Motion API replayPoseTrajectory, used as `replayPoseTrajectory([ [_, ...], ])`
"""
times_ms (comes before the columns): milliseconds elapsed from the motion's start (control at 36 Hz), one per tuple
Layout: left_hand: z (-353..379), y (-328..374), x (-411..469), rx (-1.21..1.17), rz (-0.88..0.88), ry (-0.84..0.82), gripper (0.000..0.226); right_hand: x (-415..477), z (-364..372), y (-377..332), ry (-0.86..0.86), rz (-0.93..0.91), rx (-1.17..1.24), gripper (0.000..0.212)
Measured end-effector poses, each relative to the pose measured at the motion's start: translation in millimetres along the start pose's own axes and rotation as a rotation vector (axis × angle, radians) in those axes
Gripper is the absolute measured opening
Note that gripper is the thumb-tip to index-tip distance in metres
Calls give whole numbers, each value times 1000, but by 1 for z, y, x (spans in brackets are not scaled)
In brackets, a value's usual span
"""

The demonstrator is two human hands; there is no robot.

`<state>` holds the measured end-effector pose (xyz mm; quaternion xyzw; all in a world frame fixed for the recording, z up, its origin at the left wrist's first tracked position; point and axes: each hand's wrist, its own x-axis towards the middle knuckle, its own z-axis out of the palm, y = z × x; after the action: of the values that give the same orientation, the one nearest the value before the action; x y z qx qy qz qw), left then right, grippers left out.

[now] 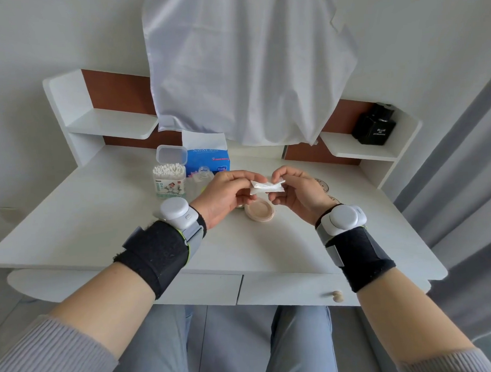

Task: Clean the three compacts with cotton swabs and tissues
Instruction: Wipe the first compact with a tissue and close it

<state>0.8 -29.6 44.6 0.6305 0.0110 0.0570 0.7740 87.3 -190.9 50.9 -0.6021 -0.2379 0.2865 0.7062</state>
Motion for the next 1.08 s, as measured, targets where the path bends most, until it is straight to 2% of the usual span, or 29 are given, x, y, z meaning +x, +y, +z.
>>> replayPoseTrajectory([
  [194,0,2,1,-19,-45,43,29,-2,4,-4,23,-7,-42,41],
  [306,-5,-1,2,186,42,48,20,-2,4,-6,15,0,-104,23],
  [417,-7,-1,2,239,77,39,30,1,2,-6,69,-35,-195,10],
  [500,-8,-1,2,286,93,26,44,2,4,-4,116,-43,-366,21],
  [556,-7,0,1,316,80,3,50,3,8,-1,78,-25,-479,18],
  [639,-4,1,-1,411,12,8,47,4,9,2,54,-38,-565,11],
  [750,-8,6,-4,593,-199,48,23,8,1,7,266,-88,-514,10],
  [861,-18,11,-8,762,-450,-9,19,10,-9,18,409,-45,-503,9],
  [972,-22,1,-7,722,-548,41,18,12,-13,26,443,-14,-538,8],
  [1028,-22,-3,-5,652,-551,84,21,13,-13,28,447,-11,-546,5],
  [1083,-20,-6,-4,588,-531,128,24,13,-13,28,442,-6,-568,12],
])
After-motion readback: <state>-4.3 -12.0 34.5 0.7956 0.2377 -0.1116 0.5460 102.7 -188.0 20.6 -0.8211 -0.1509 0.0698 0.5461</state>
